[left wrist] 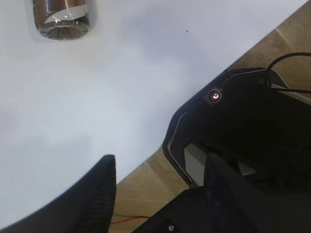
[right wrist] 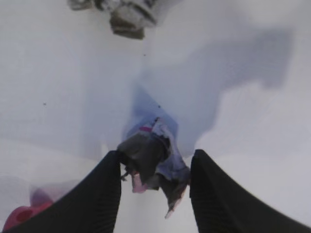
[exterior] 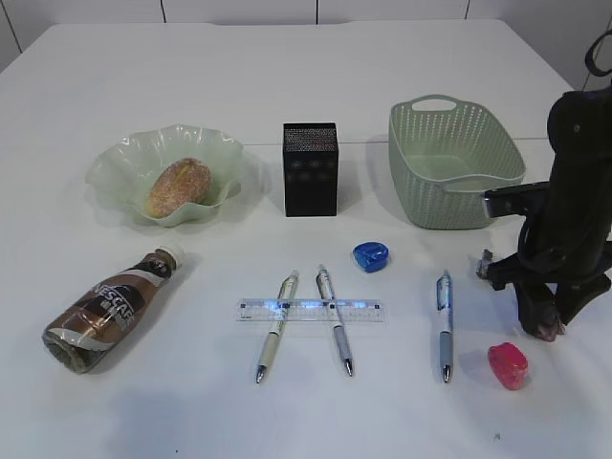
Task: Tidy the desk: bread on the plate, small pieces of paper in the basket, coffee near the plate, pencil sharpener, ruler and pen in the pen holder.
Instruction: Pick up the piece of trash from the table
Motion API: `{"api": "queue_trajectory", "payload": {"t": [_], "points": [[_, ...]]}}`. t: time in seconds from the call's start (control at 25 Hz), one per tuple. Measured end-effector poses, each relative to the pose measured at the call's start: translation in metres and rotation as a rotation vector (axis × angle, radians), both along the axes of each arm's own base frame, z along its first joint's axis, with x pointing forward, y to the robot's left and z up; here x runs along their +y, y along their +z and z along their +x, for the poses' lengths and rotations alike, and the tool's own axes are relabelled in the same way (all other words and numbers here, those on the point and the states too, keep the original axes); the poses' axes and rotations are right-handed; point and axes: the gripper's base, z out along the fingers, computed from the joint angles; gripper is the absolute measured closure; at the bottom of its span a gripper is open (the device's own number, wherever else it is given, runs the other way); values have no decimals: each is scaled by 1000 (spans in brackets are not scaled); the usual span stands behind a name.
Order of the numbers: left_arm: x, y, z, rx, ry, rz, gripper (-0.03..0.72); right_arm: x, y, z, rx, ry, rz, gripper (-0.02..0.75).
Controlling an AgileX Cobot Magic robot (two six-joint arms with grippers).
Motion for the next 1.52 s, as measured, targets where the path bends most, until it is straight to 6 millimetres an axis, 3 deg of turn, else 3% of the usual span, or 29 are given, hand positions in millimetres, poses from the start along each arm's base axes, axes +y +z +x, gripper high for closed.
{"api": "queue_trajectory", "payload": {"t": [0.44, 0.8, 1.0, 1.08, 1.28, 1.52], "points": [[0, 0, 0, 0, 0, 0, 287, -2, -1, 0, 2, -8, 3, 566], [0, 0, 0, 0, 0, 0, 287, -2, 4, 0, -9, -9, 5, 578], [0, 0, 0, 0, 0, 0, 287, -2, 30, 0, -71, -15, 13, 579], [0, 0, 0, 0, 0, 0, 287, -2, 31, 0, -63, -17, 13, 579], [0, 0, 0, 0, 0, 0, 287, -1, 81, 1, -148, -26, 27, 581], [0, 0, 0, 0, 0, 0, 287, -1, 118, 0, -222, -25, 32, 582]]}}
